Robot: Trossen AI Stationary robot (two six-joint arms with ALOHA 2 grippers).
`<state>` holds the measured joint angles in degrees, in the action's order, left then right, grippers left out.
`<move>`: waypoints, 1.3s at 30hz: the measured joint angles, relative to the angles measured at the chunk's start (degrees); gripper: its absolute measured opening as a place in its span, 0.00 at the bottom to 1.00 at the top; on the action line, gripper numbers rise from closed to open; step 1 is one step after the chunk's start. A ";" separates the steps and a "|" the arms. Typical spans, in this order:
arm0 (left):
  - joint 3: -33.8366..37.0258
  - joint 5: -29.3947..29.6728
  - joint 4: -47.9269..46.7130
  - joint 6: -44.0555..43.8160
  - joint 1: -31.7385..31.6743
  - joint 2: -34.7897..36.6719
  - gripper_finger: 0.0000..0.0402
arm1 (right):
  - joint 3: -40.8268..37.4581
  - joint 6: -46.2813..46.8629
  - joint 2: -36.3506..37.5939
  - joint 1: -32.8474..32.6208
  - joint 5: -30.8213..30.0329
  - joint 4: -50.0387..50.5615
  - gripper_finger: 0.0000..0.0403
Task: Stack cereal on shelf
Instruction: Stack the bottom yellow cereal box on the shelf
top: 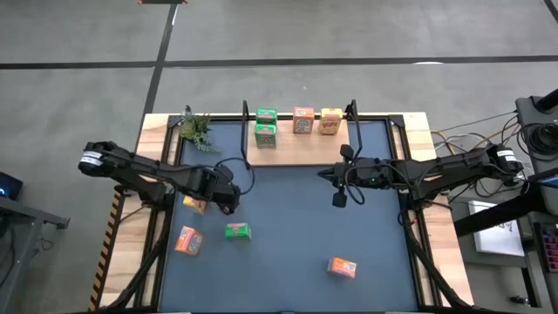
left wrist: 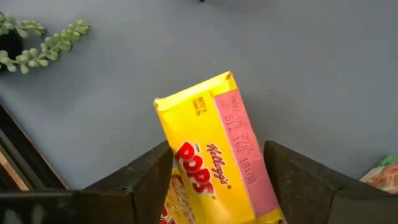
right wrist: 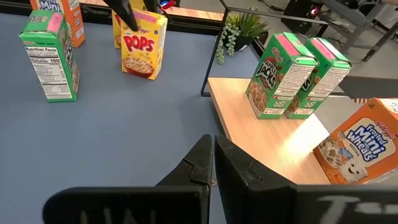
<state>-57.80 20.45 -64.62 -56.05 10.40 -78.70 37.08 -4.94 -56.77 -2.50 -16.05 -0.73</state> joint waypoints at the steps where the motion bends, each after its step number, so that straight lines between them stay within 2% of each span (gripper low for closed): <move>1: 0.00 0.01 0.14 0.02 0.21 0.00 0.54 | 0.00 0.02 0.00 0.00 0.00 0.00 0.02; 9: -0.35 -0.11 0.65 0.00 1.56 0.02 0.36 | 0.00 0.05 0.00 0.00 0.00 0.00 0.02; 20: -2.42 -0.07 0.37 2.60 1.56 0.22 0.33 | 0.00 -0.14 0.13 0.02 0.00 -0.04 0.02; 30: -15.53 2.70 2.05 17.54 1.50 -0.02 0.33 | 2.87 -4.27 0.44 0.01 0.01 1.30 0.02; 39: -21.19 3.21 19.45 37.11 -0.75 -4.34 0.33 | 3.06 -7.09 4.15 -0.16 0.02 3.66 0.02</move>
<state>-78.99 23.66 -45.17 -18.94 9.66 -83.03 40.14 -12.03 -52.62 -2.66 -16.03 2.93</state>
